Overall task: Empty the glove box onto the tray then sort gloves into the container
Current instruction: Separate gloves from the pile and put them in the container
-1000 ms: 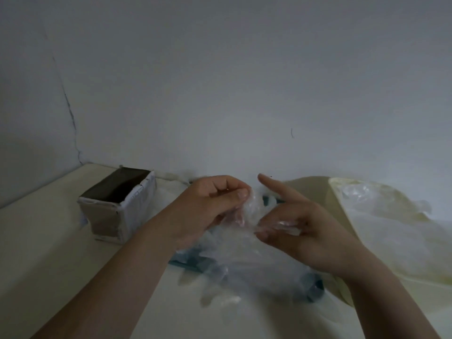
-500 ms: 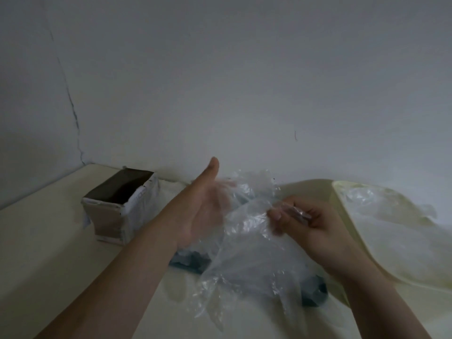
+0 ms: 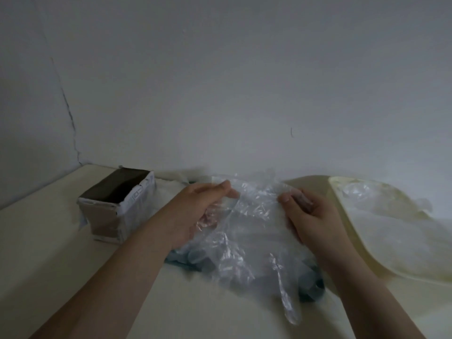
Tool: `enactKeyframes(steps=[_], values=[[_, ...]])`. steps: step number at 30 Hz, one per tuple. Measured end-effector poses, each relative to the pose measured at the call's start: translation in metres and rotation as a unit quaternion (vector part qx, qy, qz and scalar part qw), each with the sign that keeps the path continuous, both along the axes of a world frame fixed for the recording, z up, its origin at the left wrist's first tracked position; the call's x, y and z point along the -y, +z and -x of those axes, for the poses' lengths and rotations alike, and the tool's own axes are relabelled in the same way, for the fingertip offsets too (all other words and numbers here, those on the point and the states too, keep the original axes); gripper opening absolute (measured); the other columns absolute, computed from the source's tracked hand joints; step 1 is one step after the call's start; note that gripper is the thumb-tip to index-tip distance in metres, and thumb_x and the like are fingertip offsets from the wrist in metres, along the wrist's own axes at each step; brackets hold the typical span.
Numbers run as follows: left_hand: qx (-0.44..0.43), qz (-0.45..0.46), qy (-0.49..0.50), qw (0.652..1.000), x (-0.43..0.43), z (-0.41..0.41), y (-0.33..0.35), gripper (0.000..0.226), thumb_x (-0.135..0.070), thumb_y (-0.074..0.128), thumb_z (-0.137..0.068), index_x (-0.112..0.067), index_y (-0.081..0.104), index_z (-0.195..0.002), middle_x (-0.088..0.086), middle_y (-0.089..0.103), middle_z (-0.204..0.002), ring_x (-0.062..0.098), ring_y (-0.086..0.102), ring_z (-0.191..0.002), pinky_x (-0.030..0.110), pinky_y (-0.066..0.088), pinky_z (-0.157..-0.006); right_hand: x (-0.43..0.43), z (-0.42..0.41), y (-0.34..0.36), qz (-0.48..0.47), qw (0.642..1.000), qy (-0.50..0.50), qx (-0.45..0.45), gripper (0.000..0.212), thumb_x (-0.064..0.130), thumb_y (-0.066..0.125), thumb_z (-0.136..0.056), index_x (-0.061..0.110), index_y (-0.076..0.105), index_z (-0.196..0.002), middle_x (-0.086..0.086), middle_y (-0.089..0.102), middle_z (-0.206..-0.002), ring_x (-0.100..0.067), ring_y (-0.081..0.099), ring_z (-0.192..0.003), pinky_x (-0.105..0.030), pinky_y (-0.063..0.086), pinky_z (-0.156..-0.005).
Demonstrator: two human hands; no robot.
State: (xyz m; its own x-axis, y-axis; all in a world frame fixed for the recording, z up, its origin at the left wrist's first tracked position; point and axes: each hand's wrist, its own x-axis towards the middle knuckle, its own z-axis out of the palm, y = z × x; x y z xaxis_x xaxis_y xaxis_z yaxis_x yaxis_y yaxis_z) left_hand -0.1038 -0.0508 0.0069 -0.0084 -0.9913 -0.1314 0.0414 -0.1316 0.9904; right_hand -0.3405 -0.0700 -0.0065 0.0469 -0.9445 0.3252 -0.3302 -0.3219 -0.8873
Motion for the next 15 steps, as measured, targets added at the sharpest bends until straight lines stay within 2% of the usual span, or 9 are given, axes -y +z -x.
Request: enactKeyframes(steps=[2,3,5,7,9,12,15], values=[[-0.008,-0.043,-0.033,0.998,-0.005,0.003,0.001,0.035,-0.054,0.071,-0.086,-0.024,0.085,-0.097,-0.005,0.074,-0.092,0.017,0.066,-0.082,0.028,0.052,-0.075,-0.003,-0.001,0.002,0.006,1.000,0.006,-0.005,0.033,0.029,0.063,-0.100,0.002,0.064,-0.081,-0.008,0.057,-0.060,-0.012,0.049,-0.053,-0.031,0.041,-0.056],[-0.029,-0.045,-0.046,0.998,-0.007,0.004,0.001,0.035,-0.051,0.075,-0.084,-0.020,0.084,-0.098,0.002,0.073,-0.098,0.021,0.066,-0.085,0.030,0.053,-0.079,-0.005,-0.003,0.004,0.012,1.000,0.012,-0.010,0.033,0.029,0.064,-0.100,0.003,0.064,-0.079,-0.008,0.059,-0.060,-0.011,0.050,-0.052,-0.030,0.041,-0.056],[-0.092,-0.033,-0.041,0.994,-0.014,0.008,0.003,0.022,-0.032,0.076,-0.086,-0.014,0.082,-0.097,0.007,0.072,-0.100,0.018,0.070,-0.081,0.028,0.058,-0.074,-0.012,-0.006,0.008,0.017,0.999,0.026,-0.013,0.034,0.026,0.065,-0.099,0.002,0.063,-0.075,-0.007,0.062,-0.059,-0.009,0.049,-0.049,-0.027,0.040,-0.055],[-0.123,-0.012,-0.030,0.992,-0.021,0.006,0.006,0.014,-0.023,0.073,-0.083,-0.015,0.083,-0.087,0.006,0.074,-0.094,0.016,0.072,-0.077,0.029,0.061,-0.070,-0.017,-0.011,0.012,0.022,0.999,0.040,0.001,0.033,0.024,0.066,-0.099,0.002,0.063,-0.074,-0.007,0.061,-0.060,-0.009,0.048,-0.048,-0.027,0.040,-0.053],[-0.118,0.018,-0.020,0.993,-0.029,0.002,0.009,0.014,-0.019,0.071,-0.087,-0.015,0.083,-0.082,0.006,0.074,-0.094,0.018,0.072,-0.081,0.031,0.059,-0.074,-0.023,-0.013,0.017,0.039,0.999,0.031,0.018,0.028,0.027,0.066,-0.100,0.009,0.067,-0.079,-0.001,0.063,-0.064,-0.011,0.054,-0.053,-0.030,0.045,-0.053],[-0.053,0.051,0.023,0.997,-0.037,-0.002,0.014,0.020,-0.016,0.067,-0.096,-0.017,0.083,-0.084,0.004,0.077,-0.100,0.020,0.073,-0.096,0.030,0.058,-0.080,-0.033,-0.006,0.034,0.091,0.995,-0.027,0.040,0.018,0.029,0.068,-0.099,0.017,0.073,-0.088,0.008,0.073,-0.079,-0.005,0.067,-0.073,-0.027,0.052,-0.067],[0.001,0.078,0.052,0.996,-0.044,0.005,0.021,0.013,-0.023,0.073,-0.092,-0.017,0.084,-0.093,0.003,0.078,-0.113,0.019,0.071,-0.113,0.032,0.050,-0.093,-0.042,0.012,0.060,0.100,0.994,-0.012,0.040,0.019,0.027,0.069,-0.098,0.015,0.074,-0.084,0.004,0.076,-0.078,-0.007,0.066,-0.067,-0.027,0.051,-0.064]])
